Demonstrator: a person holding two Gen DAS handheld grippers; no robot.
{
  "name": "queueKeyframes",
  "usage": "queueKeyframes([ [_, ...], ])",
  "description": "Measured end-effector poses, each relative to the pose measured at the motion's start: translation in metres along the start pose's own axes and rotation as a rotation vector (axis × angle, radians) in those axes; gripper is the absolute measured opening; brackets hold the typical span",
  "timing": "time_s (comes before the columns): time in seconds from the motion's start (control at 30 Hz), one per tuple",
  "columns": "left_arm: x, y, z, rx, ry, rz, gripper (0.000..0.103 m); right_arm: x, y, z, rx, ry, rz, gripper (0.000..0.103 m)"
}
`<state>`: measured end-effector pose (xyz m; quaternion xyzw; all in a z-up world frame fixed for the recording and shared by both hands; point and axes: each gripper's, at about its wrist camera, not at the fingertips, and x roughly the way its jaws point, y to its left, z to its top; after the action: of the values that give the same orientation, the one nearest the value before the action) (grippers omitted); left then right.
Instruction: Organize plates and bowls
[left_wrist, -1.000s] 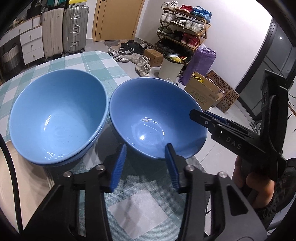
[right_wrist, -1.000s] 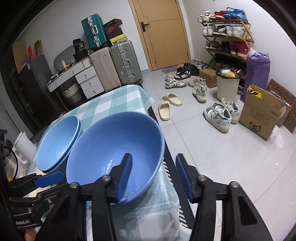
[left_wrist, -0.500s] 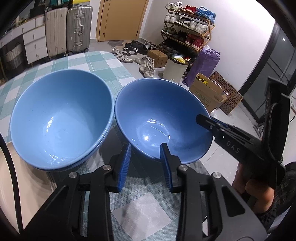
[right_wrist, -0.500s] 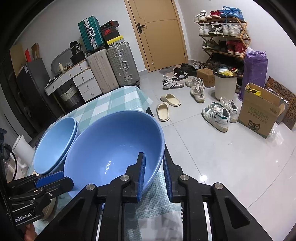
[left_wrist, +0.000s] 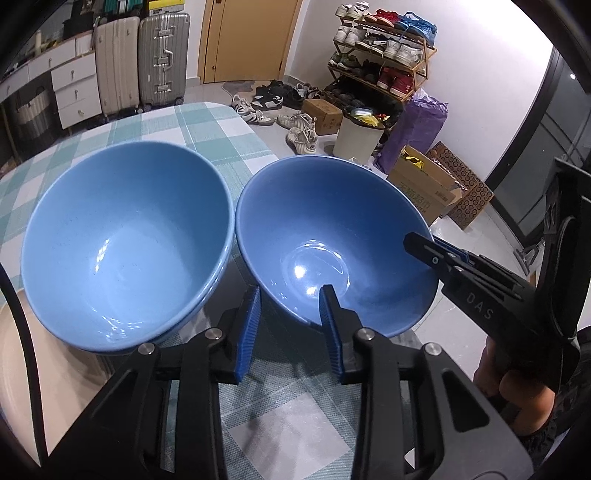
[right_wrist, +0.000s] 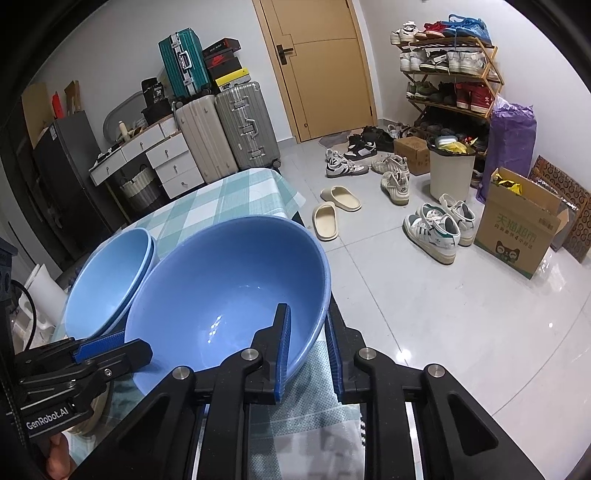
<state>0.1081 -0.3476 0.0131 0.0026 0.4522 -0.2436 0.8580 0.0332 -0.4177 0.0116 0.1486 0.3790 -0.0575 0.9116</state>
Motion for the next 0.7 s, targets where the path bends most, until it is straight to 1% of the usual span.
queueKeyframes([
  [0.4, -0.021, -0.004, 0.006, 0.022, -0.035, -0.001, 0.029, -0.020, 0.007, 0.004, -0.006, -0.050, 0.001, 0.019],
  [0.7, -0.053, -0.009, 0.009, 0.041, -0.086, 0.004, 0.029, -0.044, 0.017, 0.008, -0.005, -0.120, 0.005, 0.019],
])
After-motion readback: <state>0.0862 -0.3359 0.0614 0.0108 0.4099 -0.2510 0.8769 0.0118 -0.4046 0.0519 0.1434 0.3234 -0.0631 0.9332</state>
